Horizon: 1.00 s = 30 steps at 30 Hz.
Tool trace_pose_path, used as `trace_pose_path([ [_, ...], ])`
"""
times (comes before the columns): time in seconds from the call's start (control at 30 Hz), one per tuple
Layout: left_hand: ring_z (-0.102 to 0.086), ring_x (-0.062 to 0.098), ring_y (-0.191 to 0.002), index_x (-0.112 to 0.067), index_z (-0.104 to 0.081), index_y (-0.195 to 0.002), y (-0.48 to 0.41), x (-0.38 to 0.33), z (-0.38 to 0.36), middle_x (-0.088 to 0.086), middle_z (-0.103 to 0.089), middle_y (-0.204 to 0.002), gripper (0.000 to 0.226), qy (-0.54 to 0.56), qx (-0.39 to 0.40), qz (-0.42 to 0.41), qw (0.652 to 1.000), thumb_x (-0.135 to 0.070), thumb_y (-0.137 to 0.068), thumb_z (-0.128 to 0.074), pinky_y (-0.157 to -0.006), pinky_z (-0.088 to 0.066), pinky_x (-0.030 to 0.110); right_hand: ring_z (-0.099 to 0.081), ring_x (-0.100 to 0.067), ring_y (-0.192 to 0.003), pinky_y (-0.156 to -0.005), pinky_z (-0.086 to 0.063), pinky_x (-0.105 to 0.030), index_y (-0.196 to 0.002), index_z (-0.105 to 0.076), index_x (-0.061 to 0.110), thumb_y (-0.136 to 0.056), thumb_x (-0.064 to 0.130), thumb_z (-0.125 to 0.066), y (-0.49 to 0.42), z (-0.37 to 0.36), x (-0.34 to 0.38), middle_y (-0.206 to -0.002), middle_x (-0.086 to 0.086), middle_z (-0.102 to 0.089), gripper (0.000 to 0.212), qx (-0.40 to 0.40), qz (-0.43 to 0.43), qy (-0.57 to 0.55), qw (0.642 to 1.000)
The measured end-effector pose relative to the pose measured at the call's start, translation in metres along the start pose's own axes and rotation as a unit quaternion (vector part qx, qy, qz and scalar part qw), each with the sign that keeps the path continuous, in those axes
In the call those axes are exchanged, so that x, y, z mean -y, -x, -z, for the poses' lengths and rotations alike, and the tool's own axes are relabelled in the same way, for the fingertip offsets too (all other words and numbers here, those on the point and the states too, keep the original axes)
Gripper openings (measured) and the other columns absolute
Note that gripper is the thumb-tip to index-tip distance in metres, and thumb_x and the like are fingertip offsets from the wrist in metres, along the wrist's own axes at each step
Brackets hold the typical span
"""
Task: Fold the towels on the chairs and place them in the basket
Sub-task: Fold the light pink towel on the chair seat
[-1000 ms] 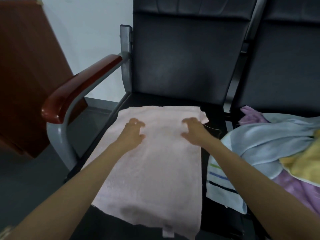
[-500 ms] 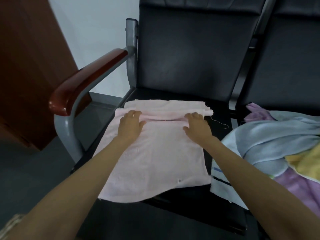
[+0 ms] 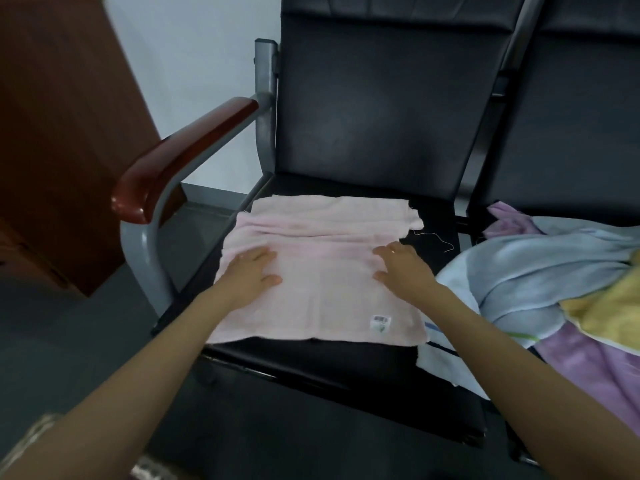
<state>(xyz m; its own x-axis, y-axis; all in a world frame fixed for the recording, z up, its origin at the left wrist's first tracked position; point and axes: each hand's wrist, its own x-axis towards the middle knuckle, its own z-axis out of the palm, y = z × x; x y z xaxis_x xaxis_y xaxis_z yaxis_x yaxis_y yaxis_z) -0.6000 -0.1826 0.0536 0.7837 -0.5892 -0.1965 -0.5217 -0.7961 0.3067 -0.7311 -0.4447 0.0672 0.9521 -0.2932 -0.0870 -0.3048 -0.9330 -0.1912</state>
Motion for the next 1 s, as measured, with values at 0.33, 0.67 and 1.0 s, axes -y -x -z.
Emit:
trace_pose_path([
  [0.33,-0.05,0.008,-0.1,-0.028,-0.058,-0.1,0.065,0.025,-0.005,-0.014,-0.051,-0.105,0.026,0.057,-0.044,-0.07,0.995,-0.045,-0.083,-0.067,-0.091,-0.041,0.028,-0.054,-0.015,-0.102,-0.089,-0.045,-0.029,-0.111,-0.058,0.021,-0.088,0.028,-0.063,0.056,-0.007,-0.009,-0.11,0.005,-0.053,0.025,0.051,0.128,-0.075,0.988],
  [0.67,-0.051,0.026,-0.097,-0.011,-0.059,-0.098,0.066,0.009,-0.006,0.006,-0.056,-0.105,0.008,-0.013,-0.093,-0.002,0.996,-0.016,-0.095,-0.054,-0.085,-0.042,0.036,-0.052,-0.025,-0.094,-0.074,-0.039,-0.031,-0.1,-0.054,0.009,-0.097,0.017,-0.046,0.058,-0.013,0.003,-0.101,-0.01,-0.055,0.011,-0.007,-0.029,-0.081,0.996],
  [1.0,-0.055,0.026,-0.087,-0.029,-0.049,-0.07,0.113,-0.031,0.075,0.006,-0.057,-0.094,0.04,0.156,-0.254,-0.043,0.954,0.005,-0.086,-0.038,-0.08,-0.042,0.033,-0.042,-0.018,-0.063,-0.051,-0.033,-0.021,-0.085,-0.044,0.023,-0.093,0.002,-0.035,0.106,0.095,0.025,-0.076,-0.004,-0.048,0.025,-0.174,0.023,-0.238,0.955],
])
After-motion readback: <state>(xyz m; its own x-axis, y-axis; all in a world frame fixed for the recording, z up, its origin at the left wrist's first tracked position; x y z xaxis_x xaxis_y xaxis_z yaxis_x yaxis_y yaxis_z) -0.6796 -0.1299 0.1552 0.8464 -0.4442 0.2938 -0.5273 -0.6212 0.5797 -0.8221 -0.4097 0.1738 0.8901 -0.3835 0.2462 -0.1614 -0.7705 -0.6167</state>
